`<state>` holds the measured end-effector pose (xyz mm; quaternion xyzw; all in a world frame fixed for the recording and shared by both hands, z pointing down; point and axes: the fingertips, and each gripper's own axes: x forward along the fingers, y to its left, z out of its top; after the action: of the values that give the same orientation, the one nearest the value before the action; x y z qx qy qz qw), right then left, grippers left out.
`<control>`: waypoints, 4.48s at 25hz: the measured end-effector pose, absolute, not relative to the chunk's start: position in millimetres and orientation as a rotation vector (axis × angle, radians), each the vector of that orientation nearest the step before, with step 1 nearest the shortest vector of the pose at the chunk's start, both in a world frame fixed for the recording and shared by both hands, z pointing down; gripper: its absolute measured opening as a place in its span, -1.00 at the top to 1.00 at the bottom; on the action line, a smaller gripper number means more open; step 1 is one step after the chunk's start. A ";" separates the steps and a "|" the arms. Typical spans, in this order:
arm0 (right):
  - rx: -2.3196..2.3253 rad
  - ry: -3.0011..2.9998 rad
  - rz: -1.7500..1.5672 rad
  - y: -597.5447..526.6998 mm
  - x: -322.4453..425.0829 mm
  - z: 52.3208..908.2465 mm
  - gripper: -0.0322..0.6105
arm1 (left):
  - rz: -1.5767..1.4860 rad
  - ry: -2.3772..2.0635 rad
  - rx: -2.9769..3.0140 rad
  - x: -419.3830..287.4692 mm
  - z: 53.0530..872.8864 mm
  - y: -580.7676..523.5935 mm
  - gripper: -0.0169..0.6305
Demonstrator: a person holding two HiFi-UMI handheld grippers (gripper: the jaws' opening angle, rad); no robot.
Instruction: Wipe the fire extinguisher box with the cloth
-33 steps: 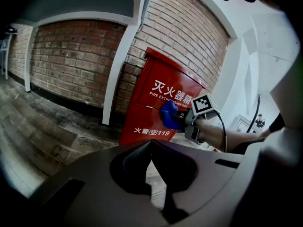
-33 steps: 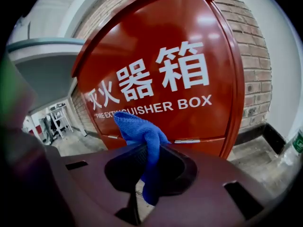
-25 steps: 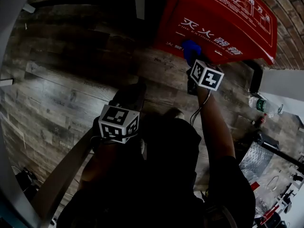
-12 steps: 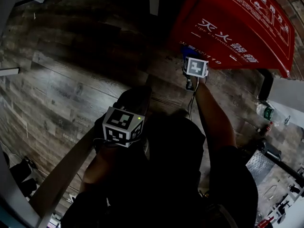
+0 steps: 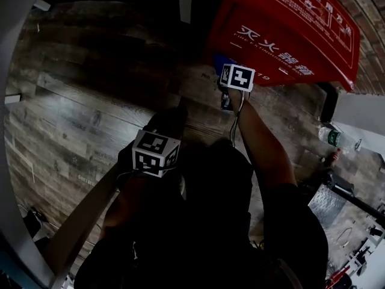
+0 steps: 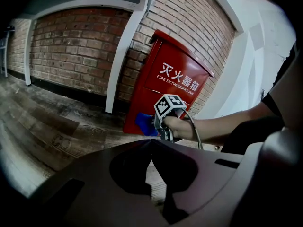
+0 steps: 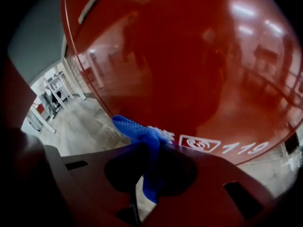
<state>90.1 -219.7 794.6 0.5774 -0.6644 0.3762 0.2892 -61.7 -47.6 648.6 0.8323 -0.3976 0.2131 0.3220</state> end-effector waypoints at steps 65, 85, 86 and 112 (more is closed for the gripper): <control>1.970 -1.970 0.838 -112.2 239.8 706.1 0.71 | 0.392 -0.905 2.140 -16.0 643.4 -60.3 0.92; 2.080 -2.138 0.712 -6.2 208.1 231.9 0.71 | 0.491 -0.976 2.392 53.0 245.1 -48.1 0.92; 2.076 -2.137 0.713 2.6 201.3 208.5 0.71 | 0.514 -0.963 2.430 53.1 215.5 -41.6 0.92; 2.342 -2.018 0.434 243.5 196.9 -106.2 0.71 | 0.437 -0.886 2.708 50.9 -122.4 168.8 0.92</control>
<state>196.9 243.5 -106.2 0.7502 -0.6463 0.1391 0.0099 50.9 168.8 -122.4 0.9316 -0.3048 0.1502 0.1291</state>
